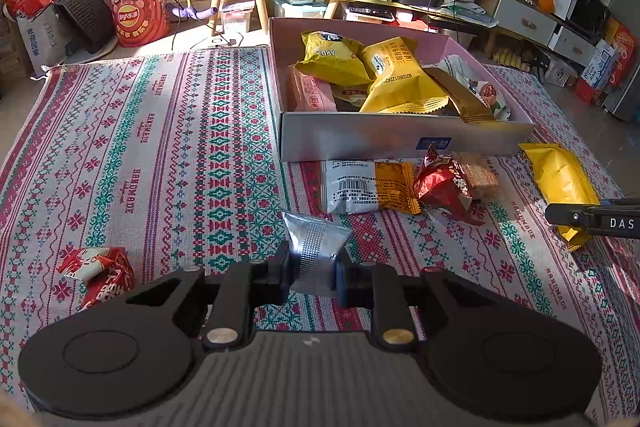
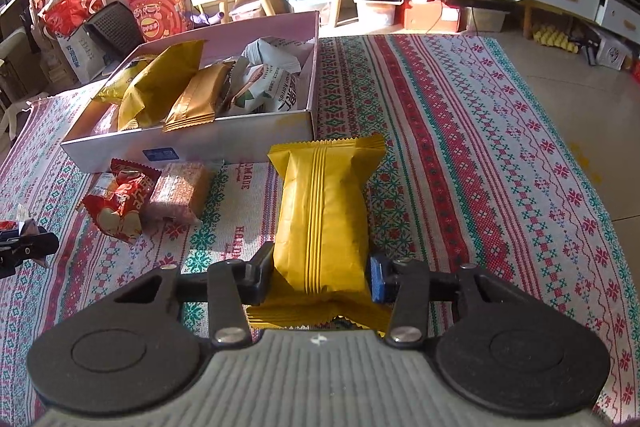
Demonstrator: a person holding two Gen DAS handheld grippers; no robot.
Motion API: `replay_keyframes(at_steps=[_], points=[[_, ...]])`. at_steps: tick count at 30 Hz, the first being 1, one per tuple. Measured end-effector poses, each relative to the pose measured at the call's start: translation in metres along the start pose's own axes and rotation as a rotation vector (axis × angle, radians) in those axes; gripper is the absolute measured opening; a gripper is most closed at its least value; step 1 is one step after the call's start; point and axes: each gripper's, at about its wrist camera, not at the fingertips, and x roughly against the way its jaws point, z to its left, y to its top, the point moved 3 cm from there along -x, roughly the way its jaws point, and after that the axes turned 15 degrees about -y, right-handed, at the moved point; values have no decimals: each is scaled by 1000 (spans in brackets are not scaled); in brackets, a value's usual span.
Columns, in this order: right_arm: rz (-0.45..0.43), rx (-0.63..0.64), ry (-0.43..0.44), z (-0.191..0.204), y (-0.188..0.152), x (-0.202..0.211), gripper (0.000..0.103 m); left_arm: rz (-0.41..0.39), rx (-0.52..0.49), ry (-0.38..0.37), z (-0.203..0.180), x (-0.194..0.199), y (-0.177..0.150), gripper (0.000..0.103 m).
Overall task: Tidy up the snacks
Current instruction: 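Carry both packets over the box and open both tools to drop them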
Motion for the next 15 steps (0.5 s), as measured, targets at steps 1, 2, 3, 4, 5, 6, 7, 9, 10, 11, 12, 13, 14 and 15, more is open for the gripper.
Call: replay_keyframes(at_steps=[1,2,3,4,5,6,7,9,10,11,12,13,14,15], points=[[3,-10,5,-1,1,1,41,-2,4,-4,0,1,1,26],[4,-17,9,-2,1,1,41,-2,9,-7,0,2,2,26],[8,-30,16,-4,3,3,41,-4,15,-12,0,2,3,26],[9,-37,22,-5,4,4,41,-4,22,-18,0,3,3,26],[5,-44,27,-6,5,6,41,-5,32,-25,-1,3,5,26],[0,-51,30,-7,7,8,41,-7,42,-31,-1,4,6,26],[-3,-56,33,-7,8,9,41,-12,52,-36,-1,5,7,26],[-11,-63,44,-8,12,11,41,-25,64,-41,-2,6,13,26],[-17,-64,51,-9,15,12,41,-35,65,-43,-3,7,17,26],[-21,-61,58,-8,19,12,41,-45,66,-44,-3,8,21,26],[-24,-57,64,-8,22,12,41,-53,66,-46,-4,9,26,26],[-32,-47,73,-6,27,13,41,-60,64,-46,-5,10,31,26],[-41,-37,78,-4,31,13,41,-65,62,-46,-6,10,36,26],[-57,-21,82,-2,37,14,41,-69,59,-47,-6,10,41,26]])
